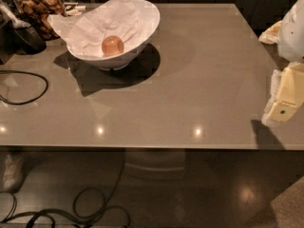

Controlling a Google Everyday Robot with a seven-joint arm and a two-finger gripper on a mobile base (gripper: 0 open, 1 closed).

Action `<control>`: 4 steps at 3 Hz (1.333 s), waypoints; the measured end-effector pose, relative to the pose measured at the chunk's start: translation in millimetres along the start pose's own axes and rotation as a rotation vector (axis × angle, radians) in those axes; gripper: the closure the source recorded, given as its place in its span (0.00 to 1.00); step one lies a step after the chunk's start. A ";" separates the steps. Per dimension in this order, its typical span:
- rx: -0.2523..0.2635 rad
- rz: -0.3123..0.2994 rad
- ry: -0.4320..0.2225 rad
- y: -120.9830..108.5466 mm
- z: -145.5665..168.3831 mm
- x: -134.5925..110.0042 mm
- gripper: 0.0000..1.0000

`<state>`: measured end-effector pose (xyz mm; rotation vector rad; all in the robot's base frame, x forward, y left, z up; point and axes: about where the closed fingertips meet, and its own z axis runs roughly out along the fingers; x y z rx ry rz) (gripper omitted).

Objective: Pick apple from white bowl

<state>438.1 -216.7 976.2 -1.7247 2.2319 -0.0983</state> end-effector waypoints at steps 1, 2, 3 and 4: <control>0.000 0.000 0.000 0.0 0.0 0.0 0.00; -0.014 -0.004 0.004 -21.3 -3.6 -19.1 0.00; -0.004 -0.018 0.018 -74.4 -0.8 -65.1 0.00; 0.029 -0.044 0.016 -112.1 4.7 -102.9 0.00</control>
Offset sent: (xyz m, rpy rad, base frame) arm 0.0930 0.0473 0.0492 -0.0108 0.0886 0.0229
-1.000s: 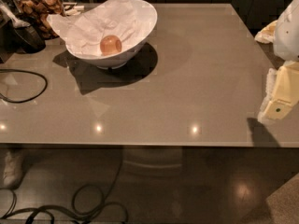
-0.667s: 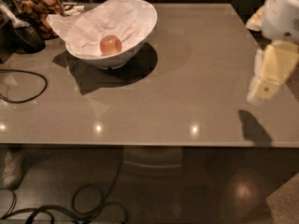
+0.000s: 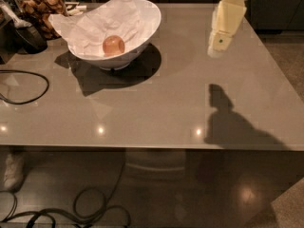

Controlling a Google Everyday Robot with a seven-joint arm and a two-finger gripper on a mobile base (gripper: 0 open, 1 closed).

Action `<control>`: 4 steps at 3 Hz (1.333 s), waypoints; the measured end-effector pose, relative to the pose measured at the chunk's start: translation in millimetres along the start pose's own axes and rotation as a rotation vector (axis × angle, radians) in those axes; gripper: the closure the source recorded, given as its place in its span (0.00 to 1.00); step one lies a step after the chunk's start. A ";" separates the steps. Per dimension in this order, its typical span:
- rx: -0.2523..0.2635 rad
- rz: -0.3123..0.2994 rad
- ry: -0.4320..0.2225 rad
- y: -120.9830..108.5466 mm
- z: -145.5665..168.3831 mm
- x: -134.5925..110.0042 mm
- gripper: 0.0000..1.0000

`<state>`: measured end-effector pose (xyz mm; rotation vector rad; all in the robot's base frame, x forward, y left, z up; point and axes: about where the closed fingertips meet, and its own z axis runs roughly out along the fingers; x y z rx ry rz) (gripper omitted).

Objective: Pick apple from white bowl

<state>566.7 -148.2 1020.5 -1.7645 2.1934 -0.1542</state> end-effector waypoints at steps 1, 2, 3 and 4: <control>0.037 -0.011 -0.032 -11.1 -2.4 -14.8 0.00; 0.026 0.035 -0.103 -18.9 2.4 -22.4 0.00; 0.015 0.051 -0.155 -38.1 8.4 -45.4 0.00; 0.012 0.043 -0.178 -62.3 17.4 -75.3 0.00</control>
Offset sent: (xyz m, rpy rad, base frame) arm 0.0219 0.0233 0.0070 0.2128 0.0174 -0.0309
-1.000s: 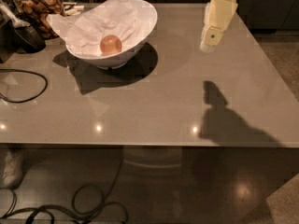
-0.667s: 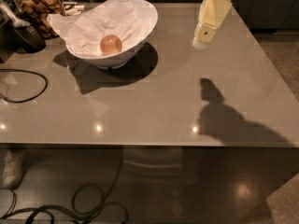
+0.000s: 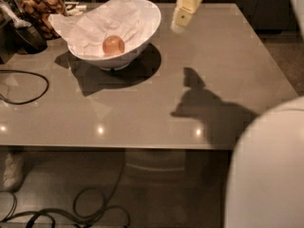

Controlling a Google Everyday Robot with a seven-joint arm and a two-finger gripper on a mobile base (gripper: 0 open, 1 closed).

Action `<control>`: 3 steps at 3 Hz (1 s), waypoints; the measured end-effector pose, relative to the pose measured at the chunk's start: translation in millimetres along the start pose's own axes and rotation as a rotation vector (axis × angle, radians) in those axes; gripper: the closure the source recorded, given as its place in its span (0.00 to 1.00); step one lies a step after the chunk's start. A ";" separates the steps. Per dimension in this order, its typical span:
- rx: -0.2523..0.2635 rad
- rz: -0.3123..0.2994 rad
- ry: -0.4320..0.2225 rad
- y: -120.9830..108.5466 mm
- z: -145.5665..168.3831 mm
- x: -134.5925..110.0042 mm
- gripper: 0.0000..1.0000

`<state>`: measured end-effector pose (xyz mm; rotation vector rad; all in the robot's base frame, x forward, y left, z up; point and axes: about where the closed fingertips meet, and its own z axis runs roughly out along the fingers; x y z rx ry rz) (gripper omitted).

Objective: Pick apple from white bowl

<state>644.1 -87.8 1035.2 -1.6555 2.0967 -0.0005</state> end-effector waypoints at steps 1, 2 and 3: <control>0.003 -0.033 -0.031 -21.7 23.3 -41.7 0.00; 0.042 -0.034 -0.064 -33.6 22.6 -52.5 0.00; 0.037 -0.035 -0.132 -39.9 35.3 -72.1 0.00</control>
Offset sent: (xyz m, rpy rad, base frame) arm 0.0316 0.0348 0.0003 0.0140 -0.0179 0.0334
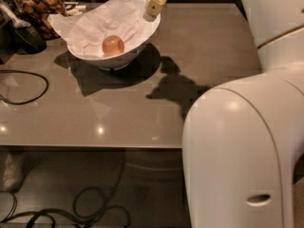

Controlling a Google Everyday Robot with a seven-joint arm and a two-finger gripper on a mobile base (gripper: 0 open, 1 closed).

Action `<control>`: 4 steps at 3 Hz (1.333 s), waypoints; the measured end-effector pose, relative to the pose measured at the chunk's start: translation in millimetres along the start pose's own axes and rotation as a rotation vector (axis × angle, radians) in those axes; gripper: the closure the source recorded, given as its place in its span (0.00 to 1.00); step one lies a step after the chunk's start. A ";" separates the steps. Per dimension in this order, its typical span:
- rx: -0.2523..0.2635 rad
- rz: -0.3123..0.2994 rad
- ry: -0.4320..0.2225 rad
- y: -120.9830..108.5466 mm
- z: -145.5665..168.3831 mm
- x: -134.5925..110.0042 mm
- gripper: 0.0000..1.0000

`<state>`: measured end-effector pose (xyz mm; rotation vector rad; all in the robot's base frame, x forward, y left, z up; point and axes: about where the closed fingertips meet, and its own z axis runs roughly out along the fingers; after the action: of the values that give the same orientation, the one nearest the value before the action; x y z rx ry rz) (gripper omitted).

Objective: Pick apple from white bowl

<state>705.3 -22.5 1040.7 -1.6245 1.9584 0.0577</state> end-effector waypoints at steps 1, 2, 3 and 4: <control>-0.033 -0.036 -0.038 -0.9 24.7 -27.9 0.00; -0.052 -0.058 -0.063 -1.1 42.3 -47.7 0.00; -0.062 -0.065 -0.078 -0.8 53.8 -58.5 0.00; -0.070 -0.063 -0.082 0.0 62.4 -64.0 0.04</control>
Offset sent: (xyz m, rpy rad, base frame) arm 0.0643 0.0659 0.0227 0.0128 0.0765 0.1478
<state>735.9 58.5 1018.4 -1.7004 1.8607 0.1678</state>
